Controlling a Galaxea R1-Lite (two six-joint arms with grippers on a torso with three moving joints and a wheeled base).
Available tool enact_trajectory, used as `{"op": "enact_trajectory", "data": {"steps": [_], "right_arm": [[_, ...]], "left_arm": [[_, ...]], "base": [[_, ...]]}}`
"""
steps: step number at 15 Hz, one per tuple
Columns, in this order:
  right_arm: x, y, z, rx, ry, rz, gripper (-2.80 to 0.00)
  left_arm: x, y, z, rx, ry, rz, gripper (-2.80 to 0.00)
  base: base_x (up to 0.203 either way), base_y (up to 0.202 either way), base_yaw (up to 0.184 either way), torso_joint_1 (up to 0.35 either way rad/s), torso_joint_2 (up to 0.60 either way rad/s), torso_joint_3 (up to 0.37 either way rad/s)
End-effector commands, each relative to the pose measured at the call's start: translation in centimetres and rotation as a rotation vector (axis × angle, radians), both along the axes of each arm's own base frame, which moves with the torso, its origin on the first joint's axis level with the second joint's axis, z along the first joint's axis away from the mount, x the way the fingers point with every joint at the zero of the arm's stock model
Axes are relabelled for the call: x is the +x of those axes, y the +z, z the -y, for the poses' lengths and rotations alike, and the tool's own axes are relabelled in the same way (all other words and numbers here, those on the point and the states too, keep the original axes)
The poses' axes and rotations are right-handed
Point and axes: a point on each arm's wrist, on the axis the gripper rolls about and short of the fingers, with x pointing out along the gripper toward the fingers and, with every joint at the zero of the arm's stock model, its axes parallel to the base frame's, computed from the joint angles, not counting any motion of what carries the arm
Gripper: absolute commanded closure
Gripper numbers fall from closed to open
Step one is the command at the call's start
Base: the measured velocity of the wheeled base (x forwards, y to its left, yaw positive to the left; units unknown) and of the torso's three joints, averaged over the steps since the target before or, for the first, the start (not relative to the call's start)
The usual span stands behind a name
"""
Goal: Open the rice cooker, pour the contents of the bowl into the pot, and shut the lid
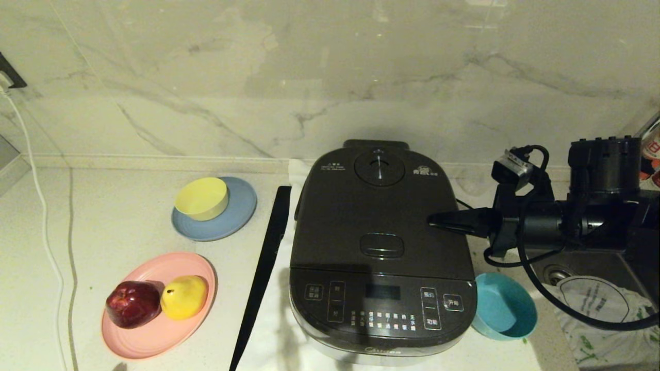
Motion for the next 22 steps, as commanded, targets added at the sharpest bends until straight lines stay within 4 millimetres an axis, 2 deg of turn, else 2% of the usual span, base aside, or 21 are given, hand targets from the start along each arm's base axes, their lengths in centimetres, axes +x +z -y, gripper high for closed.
{"op": "enact_trajectory", "data": {"steps": [1,5,8,11,14,18,22], "right_arm": [[-0.8,1.5,0.2,0.016,-0.001,0.042,0.00],[-4.5,6.7,1.3,0.056,-0.010,0.186,0.00],[-6.8,10.5,1.9,0.029,-0.050,0.181,0.00],[-9.1,12.1,2.0,-0.084,-0.071,0.176,0.00],[-10.7,12.0,-0.2,-0.215,-0.079,0.188,0.00],[-10.9,9.2,-4.0,-0.464,-0.099,0.174,0.00],[-10.7,7.6,-4.9,-0.532,-0.099,0.143,0.00]], "left_arm": [[0.1,-0.3,0.0,0.001,0.000,-0.007,0.00],[0.1,-0.3,0.0,0.001,0.000,-0.007,0.00],[0.1,-0.3,0.0,0.000,0.000,-0.007,0.00],[0.1,-0.3,0.0,0.001,0.000,-0.007,0.00],[0.1,-0.3,0.0,0.001,0.000,-0.007,0.00],[0.1,-0.3,0.0,0.000,0.000,-0.007,0.00],[0.1,-0.3,0.0,0.000,0.000,-0.008,0.00]], "base": [[0.000,0.000,0.000,0.000,0.00,0.000],[0.000,0.000,0.000,0.000,0.00,0.000],[0.000,0.000,0.000,0.000,0.00,0.000],[0.000,0.000,0.000,0.000,0.00,0.000],[0.000,0.000,0.000,0.000,0.00,0.000],[0.000,0.000,0.000,0.000,0.00,0.000],[0.000,0.000,0.000,0.000,0.00,0.000]]}}
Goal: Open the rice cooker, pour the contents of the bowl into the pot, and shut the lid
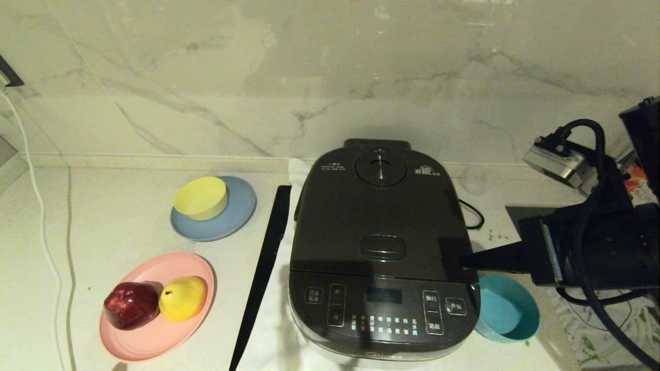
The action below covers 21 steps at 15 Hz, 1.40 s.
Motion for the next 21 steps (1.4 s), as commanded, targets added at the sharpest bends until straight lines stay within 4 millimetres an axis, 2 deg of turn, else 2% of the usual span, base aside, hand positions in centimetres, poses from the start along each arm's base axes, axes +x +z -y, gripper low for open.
{"op": "enact_trajectory", "data": {"steps": [1,14,21], "right_arm": [[0.28,-1.28,-0.76,-0.038,0.002,-0.036,0.00],[0.22,-0.92,-0.82,-0.031,0.003,-0.030,0.00],[-0.13,-1.47,-1.43,-0.043,0.031,-0.049,0.00]], "left_arm": [[0.05,-0.26,0.00,0.000,0.000,-0.006,0.00],[0.05,-0.26,0.00,0.001,0.000,-0.006,0.00],[0.05,-0.27,0.00,0.001,0.000,-0.008,0.00]], "base": [[0.000,0.000,0.000,0.000,0.00,0.000],[0.000,0.000,0.000,0.000,0.00,0.000],[0.000,0.000,0.000,0.000,0.00,0.000]]}}
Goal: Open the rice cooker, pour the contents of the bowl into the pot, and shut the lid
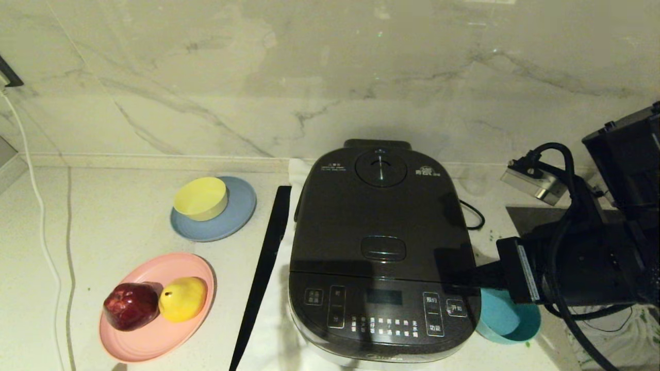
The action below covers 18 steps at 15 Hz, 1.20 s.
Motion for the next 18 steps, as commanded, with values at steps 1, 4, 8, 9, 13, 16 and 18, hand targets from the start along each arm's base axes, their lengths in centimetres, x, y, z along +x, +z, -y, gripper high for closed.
{"op": "enact_trajectory", "data": {"steps": [1,4,8,9,13,16,18], "right_arm": [[-0.16,-0.20,-0.28,-0.005,0.012,-0.010,0.00],[-0.09,-0.61,-0.35,-0.013,0.013,-0.023,0.00],[-0.29,-0.92,-0.18,-0.020,0.013,-0.032,0.00],[-0.33,-0.93,-0.14,-0.019,0.012,-0.032,0.00],[-0.31,-1.10,-0.16,-0.009,-0.006,-0.053,0.00],[-0.31,-1.19,-0.11,-0.011,-0.010,-0.058,0.00],[-0.48,-1.17,0.03,-0.008,-0.011,-0.057,0.00]], "left_arm": [[0.05,-0.27,0.00,0.001,0.001,-0.007,0.00],[0.05,-0.26,0.00,0.001,0.000,-0.006,0.00],[0.05,-0.26,0.00,0.001,0.000,-0.006,0.00],[0.05,-0.26,0.00,0.001,0.000,-0.006,0.00],[0.05,-0.26,0.00,0.000,0.000,-0.006,0.00],[0.05,-0.26,0.00,0.000,0.000,-0.006,0.00],[0.05,-0.26,0.00,0.001,0.002,-0.006,0.00]], "base": [[0.000,0.000,0.000,0.000,0.00,0.000],[0.000,0.000,0.000,0.000,0.00,0.000],[0.000,0.000,0.000,0.000,0.00,0.000],[0.000,0.000,0.000,0.000,0.00,0.000],[0.000,0.000,0.000,0.000,0.00,0.000],[0.000,0.000,0.000,0.000,0.00,0.000],[0.000,0.000,0.000,0.000,0.00,0.000]]}}
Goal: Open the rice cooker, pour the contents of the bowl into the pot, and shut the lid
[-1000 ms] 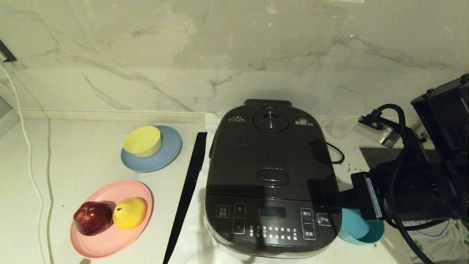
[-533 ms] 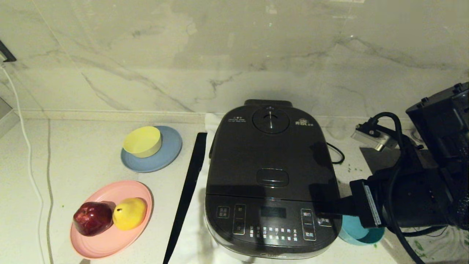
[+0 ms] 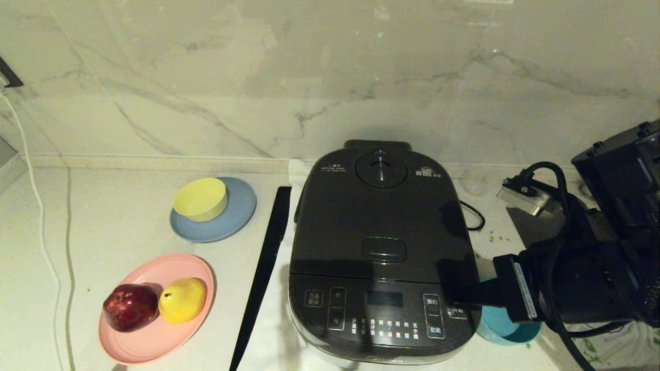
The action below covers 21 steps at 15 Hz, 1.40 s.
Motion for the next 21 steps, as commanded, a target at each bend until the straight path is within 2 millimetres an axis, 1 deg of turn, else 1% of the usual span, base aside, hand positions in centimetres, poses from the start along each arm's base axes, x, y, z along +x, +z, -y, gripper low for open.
{"op": "enact_trajectory", "data": {"steps": [1,13,21], "right_arm": [[-0.2,0.0,0.2,0.002,-0.003,-0.006,0.00],[-0.2,-0.9,0.2,-0.013,-0.005,-0.029,0.00],[0.2,-1.5,0.0,-0.028,-0.005,-0.048,0.00]], "left_arm": [[0.1,-0.3,0.0,0.001,0.000,-0.007,0.00],[0.1,-0.3,0.0,0.000,0.001,-0.007,0.00],[0.1,-0.3,0.0,0.001,0.000,-0.007,0.00]], "base": [[0.000,0.000,0.000,0.000,0.00,0.000],[0.000,0.000,0.000,0.000,0.00,0.000],[0.000,0.000,0.000,0.000,0.00,0.000]]}}
